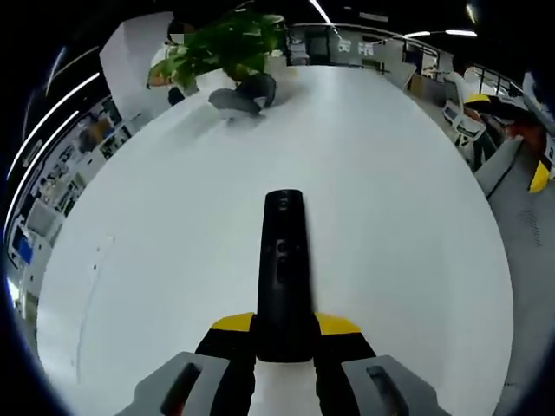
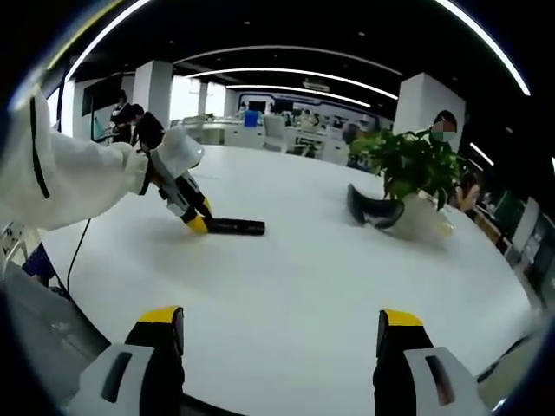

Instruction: Press the specified remote control buttons in sequence, fully releasing each button before pressing the next.

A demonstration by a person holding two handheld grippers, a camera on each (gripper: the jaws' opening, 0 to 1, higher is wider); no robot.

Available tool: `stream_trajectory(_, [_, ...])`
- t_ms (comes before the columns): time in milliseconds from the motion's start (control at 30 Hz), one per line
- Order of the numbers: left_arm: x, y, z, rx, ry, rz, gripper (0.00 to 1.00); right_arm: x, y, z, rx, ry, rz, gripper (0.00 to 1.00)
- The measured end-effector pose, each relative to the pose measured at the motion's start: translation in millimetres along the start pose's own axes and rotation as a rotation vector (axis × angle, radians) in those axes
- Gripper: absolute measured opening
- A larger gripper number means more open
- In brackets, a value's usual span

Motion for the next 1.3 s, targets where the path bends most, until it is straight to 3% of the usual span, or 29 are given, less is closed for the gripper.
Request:
stream_trajectory(33, [0.2,0.9,-0.3,-0.007,0.014,0.022,0.24,0.1,-0.1,0.1,-0.002,0.000,0.000,0.92])
stream_trajectory(300, [-2.6,-5.7,2.6,0.024,-0.019,-0.101,0.24,0.8,-0.1,0.0,-0.002,-0.006,0.005,0.92])
stream_trajectory(367, [1.6,-7.5,2.5,0.047,-0.032,-0.133,0.24,1.6,0.2,-0.4,0.004,-0.007,0.013,0.92])
stream_trajectory(433, [8.4,-11.2,5.4,0.078,-0.089,-0.215,0.23,1.9,0.2,-0.6,0.002,-0.007,0.019,0.92])
stream_trajectory(467, [10.5,-8.9,9.6,0.122,-0.110,-0.224,0.23,1.7,0.3,-0.6,0.003,-0.005,0.020,0.92])
stream_trajectory(533, [17.5,-12.6,11.3,0.138,-0.113,-0.252,0.23,1.0,0.5,-0.8,0.005,-0.003,0.018,0.92])
stream_trajectory(1000, [36.9,-29.9,-8.2,0.151,-0.093,-0.232,0.23,-0.6,1.9,-2.2,0.020,0.008,0.012,0.91])
stream_trajectory(1300, [36.3,-37.0,-4.2,0.141,-0.118,-0.199,0.23,-1.3,1.4,-1.2,0.012,0.009,0.008,0.92])
Point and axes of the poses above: the point that each gripper's makers call its tool centre point, and the gripper's own axes: z roughly backward along the fingers, x roughly to its left, y roughly out of its underside, the point moved 10 cm from there along z, roughly backward along the fingers, and after that the axes turned 12 degrees about x, right-handed, at the moved point
